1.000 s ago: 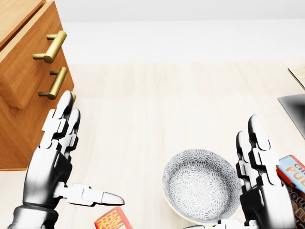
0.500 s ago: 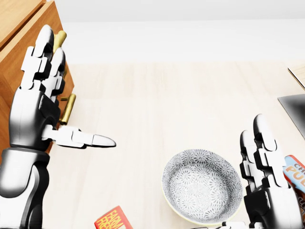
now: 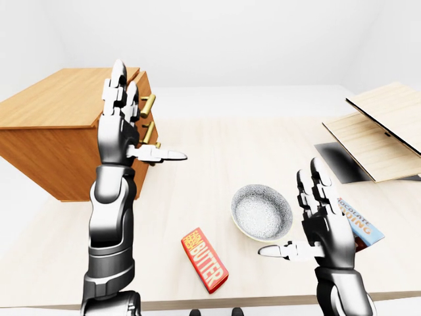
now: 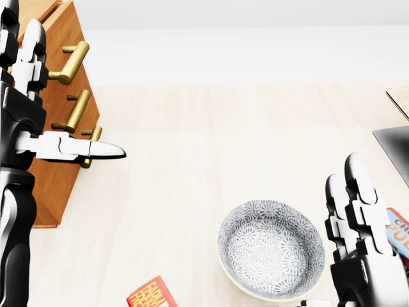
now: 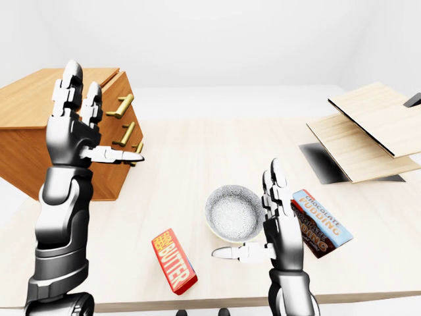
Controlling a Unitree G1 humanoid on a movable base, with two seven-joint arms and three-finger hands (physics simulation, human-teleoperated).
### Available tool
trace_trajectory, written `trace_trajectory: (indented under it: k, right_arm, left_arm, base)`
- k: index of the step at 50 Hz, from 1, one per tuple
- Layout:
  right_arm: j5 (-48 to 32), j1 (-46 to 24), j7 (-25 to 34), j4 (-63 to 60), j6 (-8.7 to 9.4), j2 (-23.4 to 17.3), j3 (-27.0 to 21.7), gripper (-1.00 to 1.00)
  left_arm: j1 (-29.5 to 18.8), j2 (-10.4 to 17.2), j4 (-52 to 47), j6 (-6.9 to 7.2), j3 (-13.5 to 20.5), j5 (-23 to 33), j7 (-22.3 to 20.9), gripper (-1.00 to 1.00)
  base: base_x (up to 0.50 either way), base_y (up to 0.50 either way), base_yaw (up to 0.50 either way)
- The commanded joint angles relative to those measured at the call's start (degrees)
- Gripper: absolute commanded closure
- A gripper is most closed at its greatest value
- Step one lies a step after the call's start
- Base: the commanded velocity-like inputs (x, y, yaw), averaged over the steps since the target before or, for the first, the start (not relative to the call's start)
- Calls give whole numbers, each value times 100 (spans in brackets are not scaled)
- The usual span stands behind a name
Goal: Close the top drawer of the cabinet and put the bowl on top of it.
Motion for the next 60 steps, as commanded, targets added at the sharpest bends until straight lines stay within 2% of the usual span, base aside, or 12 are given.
trace_trajectory:
  k: [1,15,23,44,53,60]
  right_arm:
    - [1,27,8,-14,-20,-2,11,-100]
    - [-1,-10,7,47,-23,-8,15,-100]
    - [-15,-7,4,75,-54,-10,24,-100]
    - [-39,-61,-44,122,-17,-37,83,-100]
    - [-63,-99,-73,191,-26,-52,126,-100]
    - [-50,-102,-82,191,-19,-66,131,-100]
  left_arm:
    - [-49,86,109,0,-32,-6,14,-100]
    - [84,-37,498,0,-192,349,-132,-100]
    - [96,-85,883,0,-159,426,-193,-100]
    - [-145,78,1393,0,63,37,-67,-100]
    - [-314,184,2256,0,57,-34,-56,-100]
    - [-397,230,2520,0,66,-97,-25,-100]
  base:
    - [0,0,0]
    - [0,0,0]
    - [0,0,0]
    - [0,0,0]
    - [0,0,0]
    - [0,0,0]
